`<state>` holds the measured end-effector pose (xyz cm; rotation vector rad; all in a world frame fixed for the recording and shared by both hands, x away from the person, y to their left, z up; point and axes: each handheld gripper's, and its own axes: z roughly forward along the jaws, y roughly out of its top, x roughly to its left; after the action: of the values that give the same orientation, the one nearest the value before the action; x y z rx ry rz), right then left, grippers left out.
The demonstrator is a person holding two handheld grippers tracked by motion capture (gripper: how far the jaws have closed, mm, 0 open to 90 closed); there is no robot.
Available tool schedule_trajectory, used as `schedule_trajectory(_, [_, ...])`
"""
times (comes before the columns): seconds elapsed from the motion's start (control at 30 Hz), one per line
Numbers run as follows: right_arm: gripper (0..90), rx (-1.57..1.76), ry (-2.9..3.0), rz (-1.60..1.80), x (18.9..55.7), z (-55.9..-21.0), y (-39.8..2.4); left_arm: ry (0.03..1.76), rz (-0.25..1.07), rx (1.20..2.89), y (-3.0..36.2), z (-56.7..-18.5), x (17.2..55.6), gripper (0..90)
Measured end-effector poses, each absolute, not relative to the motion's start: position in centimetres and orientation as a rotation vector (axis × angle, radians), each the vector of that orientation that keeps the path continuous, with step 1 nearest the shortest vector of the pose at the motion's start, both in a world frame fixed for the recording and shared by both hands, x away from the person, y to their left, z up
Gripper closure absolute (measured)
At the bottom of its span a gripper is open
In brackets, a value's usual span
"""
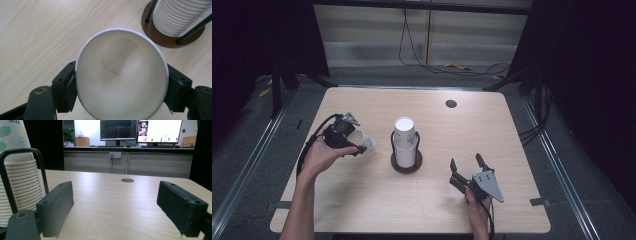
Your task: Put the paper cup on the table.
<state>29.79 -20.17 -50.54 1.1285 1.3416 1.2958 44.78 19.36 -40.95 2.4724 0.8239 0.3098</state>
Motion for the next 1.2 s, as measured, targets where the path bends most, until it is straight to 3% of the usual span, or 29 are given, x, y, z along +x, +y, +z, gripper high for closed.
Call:
schedule_trajectory(0.57, [14.5,1.135,1.347,1.295,29.8,-50.5,-20.1,0.808,0.205,2.57,17.3,-42.0,45.6,24.1])
schedule_trajectory(1.2, [14.6,1.133,1.345,1.294,29.8,-50.5,-20.2,0.846,0.272,2.589,15.8,-43.4,46.6,21.5])
